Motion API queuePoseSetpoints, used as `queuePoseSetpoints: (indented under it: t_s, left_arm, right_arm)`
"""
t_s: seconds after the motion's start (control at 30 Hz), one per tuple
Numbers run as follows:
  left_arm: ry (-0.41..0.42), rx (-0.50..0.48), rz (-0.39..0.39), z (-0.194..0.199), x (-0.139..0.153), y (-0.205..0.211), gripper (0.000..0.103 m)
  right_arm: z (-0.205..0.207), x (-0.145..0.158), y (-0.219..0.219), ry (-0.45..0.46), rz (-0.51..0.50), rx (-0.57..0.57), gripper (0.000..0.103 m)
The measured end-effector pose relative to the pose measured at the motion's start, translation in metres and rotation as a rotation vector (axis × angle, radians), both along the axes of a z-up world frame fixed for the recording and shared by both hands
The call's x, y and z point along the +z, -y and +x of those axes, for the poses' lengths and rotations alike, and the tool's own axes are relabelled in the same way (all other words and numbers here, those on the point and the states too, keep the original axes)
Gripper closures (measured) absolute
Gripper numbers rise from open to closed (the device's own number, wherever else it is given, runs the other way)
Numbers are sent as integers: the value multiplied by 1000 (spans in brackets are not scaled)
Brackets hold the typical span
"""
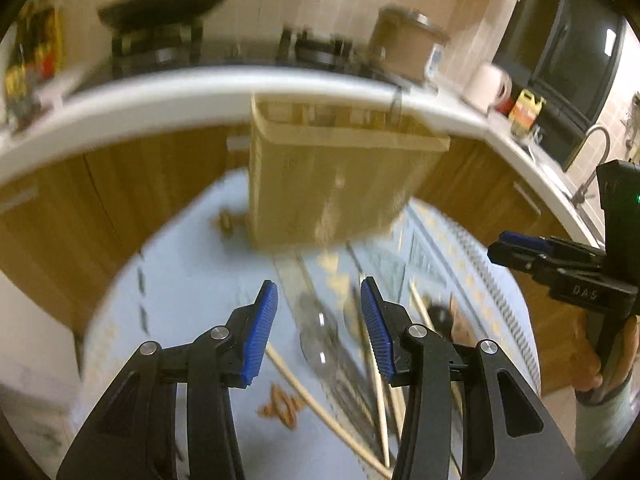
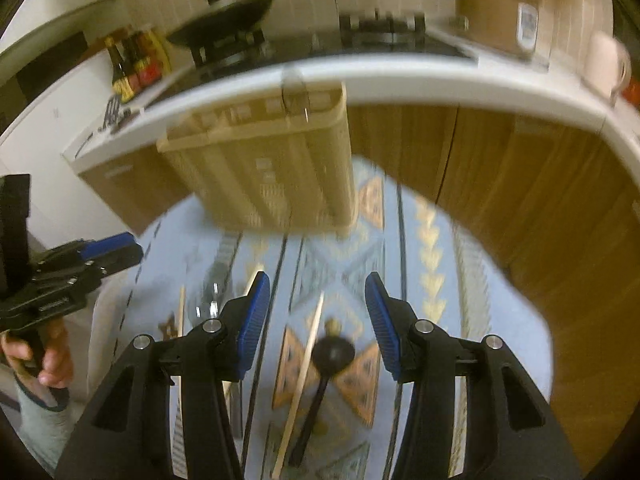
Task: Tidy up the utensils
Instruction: 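Lower the spoon into the caddy and open the left gripper, then grasp the black ladle handle with the right gripper while the left gripper grasps another metal spoon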
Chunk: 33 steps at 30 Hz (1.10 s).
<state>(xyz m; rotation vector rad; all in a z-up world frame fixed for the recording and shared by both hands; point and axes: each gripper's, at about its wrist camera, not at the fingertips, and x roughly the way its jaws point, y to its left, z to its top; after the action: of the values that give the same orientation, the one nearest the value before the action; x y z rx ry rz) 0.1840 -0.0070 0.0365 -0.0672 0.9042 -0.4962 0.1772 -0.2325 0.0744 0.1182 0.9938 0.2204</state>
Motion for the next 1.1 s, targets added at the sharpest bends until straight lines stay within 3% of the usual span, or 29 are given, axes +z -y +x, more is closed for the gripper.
queuePoseSetpoints:
  t_s: [0.17, 0.33, 0.67, 0.73, 0.83, 1.0, 1.07, 1.1]
  left_arm:
    - [-136, -22, -22, 10, -45, 0, 66]
    - [-178, -14, -13, 17, -65, 1, 72]
    - [-202, -23, 25, 21, -84, 10, 83]
    - [-198, -21, 32, 20, -84, 11, 85]
    - [-187, -22, 49, 18, -84, 14, 96]
    - [-142, -23, 78, 14, -83, 22, 101]
    - [-140, -28, 64, 14, -82, 22, 102]
    - [-142, -32, 54, 14, -82, 19, 102]
  right_arm:
    - [-9, -36, 4, -94, 2, 8, 57]
    - [-10, -55, 6, -152, 5, 19, 65]
    - [-11, -87, -8, -251, -51, 60, 67]
    - [-14, -88, -17, -229, -105, 67, 67]
    - [-14, -89, -29, -202, -181, 76, 67]
    - [-17, -90, -46, -156, -269, 106, 76]
    - [-18, -90, -47, -152, -257, 122, 93]
    - [-19, -90, -48, -151, -257, 125, 95]
